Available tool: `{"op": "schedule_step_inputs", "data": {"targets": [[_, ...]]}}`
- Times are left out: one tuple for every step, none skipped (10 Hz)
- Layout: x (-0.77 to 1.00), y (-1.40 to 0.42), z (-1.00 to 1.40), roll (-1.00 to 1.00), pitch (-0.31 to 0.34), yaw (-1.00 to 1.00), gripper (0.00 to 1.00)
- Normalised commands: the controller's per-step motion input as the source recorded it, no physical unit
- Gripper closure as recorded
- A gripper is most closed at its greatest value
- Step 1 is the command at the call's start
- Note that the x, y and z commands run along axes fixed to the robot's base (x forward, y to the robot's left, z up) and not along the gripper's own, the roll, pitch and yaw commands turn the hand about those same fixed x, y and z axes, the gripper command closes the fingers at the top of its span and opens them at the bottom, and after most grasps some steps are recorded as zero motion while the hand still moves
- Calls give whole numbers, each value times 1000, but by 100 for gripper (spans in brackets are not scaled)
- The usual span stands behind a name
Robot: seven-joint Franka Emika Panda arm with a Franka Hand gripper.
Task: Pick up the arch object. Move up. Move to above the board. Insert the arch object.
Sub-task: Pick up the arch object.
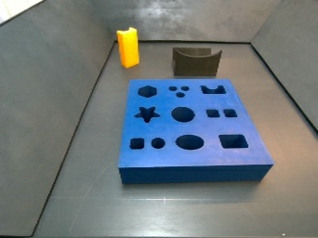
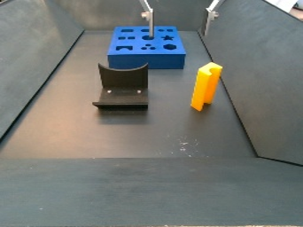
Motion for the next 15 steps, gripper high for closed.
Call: {"op": "schedule_step_inputs", "data": {"targets": [[0,0,-20,0,0,0,0],[-274,0,-194,49,-16,0,0],[-363,0,-280,10,-43,80,0],[-406,-134,-343,37,-44,360,0],[-389,-183,-291,23,-27,529,0],[-560,-246,-349,53,-71,700,0],[-411,-229,-440,90,-90,854,0],[-320,-123,-543,127,-93,943,0],[-286,-69,-511,129,-90,957,0],[-160,0,-431,161,-83,994,0],[-146,57,-354,156,-97,874,0],[-140,103,-386,166,-91,866,0],[-94,6,-351,156,-84,763,0],[-131,0,-383,150,-84,649,0],[-103,0,-371,147,-63,474,0]]}}
